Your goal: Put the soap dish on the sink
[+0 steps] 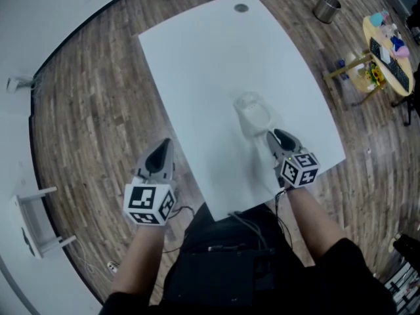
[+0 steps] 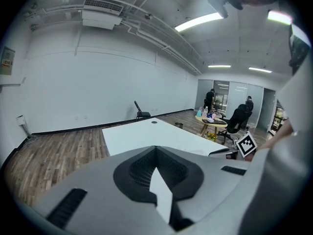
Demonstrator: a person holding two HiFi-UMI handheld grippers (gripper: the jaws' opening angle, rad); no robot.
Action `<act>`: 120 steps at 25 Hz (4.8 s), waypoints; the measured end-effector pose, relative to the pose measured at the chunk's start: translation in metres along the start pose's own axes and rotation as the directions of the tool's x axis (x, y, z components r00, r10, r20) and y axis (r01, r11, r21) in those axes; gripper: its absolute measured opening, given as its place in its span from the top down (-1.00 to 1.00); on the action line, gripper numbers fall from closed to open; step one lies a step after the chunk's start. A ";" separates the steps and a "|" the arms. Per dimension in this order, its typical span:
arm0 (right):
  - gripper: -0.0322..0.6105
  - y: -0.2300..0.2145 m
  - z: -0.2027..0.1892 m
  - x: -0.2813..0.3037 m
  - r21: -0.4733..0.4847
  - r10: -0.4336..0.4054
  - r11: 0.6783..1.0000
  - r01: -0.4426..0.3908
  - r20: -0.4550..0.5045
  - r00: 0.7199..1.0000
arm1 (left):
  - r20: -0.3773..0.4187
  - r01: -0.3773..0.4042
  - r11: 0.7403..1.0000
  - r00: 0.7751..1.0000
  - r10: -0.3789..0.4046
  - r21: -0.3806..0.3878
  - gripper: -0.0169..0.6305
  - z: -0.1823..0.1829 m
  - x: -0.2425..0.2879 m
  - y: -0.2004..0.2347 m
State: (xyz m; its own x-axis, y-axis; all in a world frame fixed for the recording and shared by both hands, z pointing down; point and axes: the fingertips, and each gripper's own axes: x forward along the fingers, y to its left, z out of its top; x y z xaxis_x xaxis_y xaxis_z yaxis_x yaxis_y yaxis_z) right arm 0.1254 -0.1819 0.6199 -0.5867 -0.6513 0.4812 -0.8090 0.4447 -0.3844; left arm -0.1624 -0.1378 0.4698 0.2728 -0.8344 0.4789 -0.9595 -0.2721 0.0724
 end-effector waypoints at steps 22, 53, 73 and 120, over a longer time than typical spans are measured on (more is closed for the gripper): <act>0.51 -0.001 0.022 -0.024 -0.079 -0.058 0.995 0.062 0.055 0.997 | 0.023 0.034 0.999 0.999 -0.034 0.004 0.98 0.007 0.000 -0.001; 0.59 0.039 0.091 -0.095 -0.221 -0.098 0.963 0.155 0.246 0.964 | 0.127 0.071 0.997 0.989 -0.074 0.028 0.98 0.041 -0.029 -0.001; 0.65 0.089 0.106 -0.141 -0.262 -0.072 0.951 0.165 0.330 0.941 | 0.174 0.043 0.999 0.984 -0.047 0.028 0.98 0.036 -0.076 0.009; 0.89 0.089 0.110 -0.130 -0.304 0.035 0.950 0.067 0.319 0.947 | 0.144 -0.014 0.999 0.989 0.008 0.045 0.98 0.021 -0.092 0.003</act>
State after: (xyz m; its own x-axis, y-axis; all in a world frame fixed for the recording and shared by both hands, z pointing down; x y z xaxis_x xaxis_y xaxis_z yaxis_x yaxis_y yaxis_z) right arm 0.1336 -0.1253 0.4367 -0.5726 -0.7973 0.1907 -0.8191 0.5659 -0.0935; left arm -0.1885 -0.0721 0.4073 0.2726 -0.8970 0.3481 -0.9593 -0.2813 0.0263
